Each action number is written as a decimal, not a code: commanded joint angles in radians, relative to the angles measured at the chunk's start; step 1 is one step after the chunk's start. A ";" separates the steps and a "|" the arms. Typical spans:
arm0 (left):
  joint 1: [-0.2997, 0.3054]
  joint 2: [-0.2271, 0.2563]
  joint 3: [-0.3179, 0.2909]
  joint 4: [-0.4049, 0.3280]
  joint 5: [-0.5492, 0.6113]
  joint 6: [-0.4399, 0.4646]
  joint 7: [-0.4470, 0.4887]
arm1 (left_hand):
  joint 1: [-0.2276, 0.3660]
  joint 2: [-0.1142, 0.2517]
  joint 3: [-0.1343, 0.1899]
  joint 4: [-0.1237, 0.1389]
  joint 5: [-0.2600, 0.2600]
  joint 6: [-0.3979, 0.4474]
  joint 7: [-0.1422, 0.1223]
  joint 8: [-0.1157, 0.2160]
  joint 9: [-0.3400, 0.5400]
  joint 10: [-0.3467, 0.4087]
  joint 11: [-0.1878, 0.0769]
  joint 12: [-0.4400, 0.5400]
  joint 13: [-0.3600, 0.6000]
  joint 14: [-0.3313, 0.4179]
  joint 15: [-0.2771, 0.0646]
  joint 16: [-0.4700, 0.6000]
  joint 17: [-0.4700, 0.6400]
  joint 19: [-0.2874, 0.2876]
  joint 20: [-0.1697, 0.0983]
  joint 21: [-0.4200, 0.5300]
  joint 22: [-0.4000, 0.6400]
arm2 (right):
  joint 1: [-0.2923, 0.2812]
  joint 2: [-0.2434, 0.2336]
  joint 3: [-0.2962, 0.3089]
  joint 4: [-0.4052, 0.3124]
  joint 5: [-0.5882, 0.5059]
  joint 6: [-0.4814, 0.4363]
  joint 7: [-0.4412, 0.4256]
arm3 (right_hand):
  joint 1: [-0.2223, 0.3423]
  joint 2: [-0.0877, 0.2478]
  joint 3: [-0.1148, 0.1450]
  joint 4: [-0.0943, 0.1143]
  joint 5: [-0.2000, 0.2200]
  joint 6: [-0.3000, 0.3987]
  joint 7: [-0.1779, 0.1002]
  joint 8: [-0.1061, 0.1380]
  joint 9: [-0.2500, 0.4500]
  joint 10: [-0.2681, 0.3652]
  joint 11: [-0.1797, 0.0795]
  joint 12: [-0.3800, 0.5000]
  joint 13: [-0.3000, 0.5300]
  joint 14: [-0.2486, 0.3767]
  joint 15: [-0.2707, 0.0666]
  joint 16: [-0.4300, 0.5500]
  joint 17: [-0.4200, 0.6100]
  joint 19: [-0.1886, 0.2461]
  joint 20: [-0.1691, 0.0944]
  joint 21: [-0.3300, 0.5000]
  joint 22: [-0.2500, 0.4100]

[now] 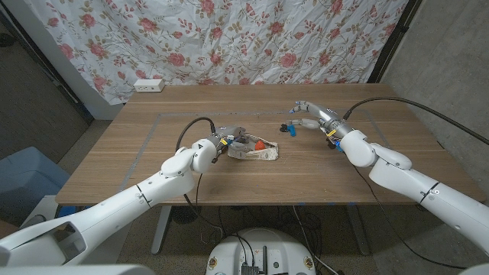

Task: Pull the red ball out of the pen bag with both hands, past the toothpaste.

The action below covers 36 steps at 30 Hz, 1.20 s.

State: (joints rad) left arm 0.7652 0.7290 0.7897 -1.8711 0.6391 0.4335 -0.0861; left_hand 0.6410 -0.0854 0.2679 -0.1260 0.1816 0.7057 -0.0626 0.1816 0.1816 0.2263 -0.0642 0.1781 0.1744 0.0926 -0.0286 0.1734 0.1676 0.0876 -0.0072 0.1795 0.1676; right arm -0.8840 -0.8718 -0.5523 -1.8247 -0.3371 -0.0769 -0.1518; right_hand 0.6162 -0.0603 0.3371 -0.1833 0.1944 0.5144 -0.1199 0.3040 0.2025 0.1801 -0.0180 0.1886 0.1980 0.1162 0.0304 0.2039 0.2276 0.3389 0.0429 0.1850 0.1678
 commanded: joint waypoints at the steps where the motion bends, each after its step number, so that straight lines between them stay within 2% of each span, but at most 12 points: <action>1: 0.000 -0.009 0.007 0.017 -0.025 -0.007 0.037 | -0.007 0.000 -0.004 0.002 0.001 0.006 -0.004 0.005 -0.001 -0.006 0.002 0.006 0.002 -0.005 0.001 -0.002 0.003 -0.006 -0.003 -0.001 0.002 | 0.022 -0.015 -0.035 -0.052 -0.100 -0.061 0.050 | 0.005 0.001 0.005 0.002 -0.006 0.014 0.001 0.006 0.005 -0.005 0.002 0.004 0.002 -0.002 0.002 0.010 0.003 -0.001 0.004 0.002 0.000; 10: -0.002 -0.011 0.014 0.025 -0.034 -0.013 0.054 | -0.010 0.003 -0.003 0.001 0.000 0.007 -0.004 0.005 -0.001 -0.008 0.005 0.007 0.002 -0.008 0.003 -0.001 0.003 -0.010 -0.003 -0.001 0.002 | 0.035 -0.016 -0.051 -0.074 -0.134 -0.046 0.083 | 0.005 -0.012 0.000 0.010 -0.010 0.049 0.000 0.023 0.007 -0.008 0.002 0.003 0.003 -0.009 0.010 0.010 0.006 -0.002 0.005 0.002 0.000; 21: -0.002 -0.011 0.020 0.025 -0.037 -0.009 0.065 | -0.015 0.007 -0.004 0.000 0.000 0.005 -0.003 0.003 -0.003 -0.010 0.005 0.008 0.002 -0.011 0.005 0.001 0.002 -0.013 -0.003 0.000 0.002 | 0.056 -0.010 -0.070 -0.085 -0.175 -0.021 0.127 | 0.001 -0.017 -0.003 0.016 -0.011 0.053 -0.008 0.025 0.008 -0.018 0.004 0.001 0.003 -0.015 0.013 0.011 0.008 -0.006 0.008 0.001 0.000; 36: 0.003 -0.005 0.021 0.025 -0.038 -0.025 0.078 | -0.019 0.009 -0.004 0.000 -0.001 0.003 -0.002 0.002 -0.004 -0.009 0.006 0.009 0.002 -0.011 0.004 0.002 0.002 -0.015 -0.003 0.002 0.002 | 0.095 0.008 -0.106 -0.077 -0.258 0.021 0.184 | 0.042 -0.003 0.015 0.008 -0.009 0.045 -0.029 0.024 0.009 -0.032 0.002 -0.001 0.003 -0.022 0.011 0.011 0.008 -0.006 0.007 0.001 0.000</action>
State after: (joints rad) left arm 0.7647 0.7210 0.8083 -1.8474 0.6021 0.4180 -0.0175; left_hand 0.6319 -0.0762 0.2679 -0.1259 0.1816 0.7056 -0.0626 0.1816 0.1767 0.2211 -0.0589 0.1780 0.1744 0.0874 -0.0233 0.1734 0.1678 0.0788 -0.0089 0.1795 0.1677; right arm -0.8153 -0.8767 -0.6331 -1.9043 -0.5359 -0.0809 -0.0096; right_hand 0.6411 -0.0642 0.3444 -0.1739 0.1848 0.5574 -0.1385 0.3231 0.2071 0.1532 -0.0162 0.1886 0.1978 0.0981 0.0410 0.2118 0.2349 0.3334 0.0484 0.1850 0.1678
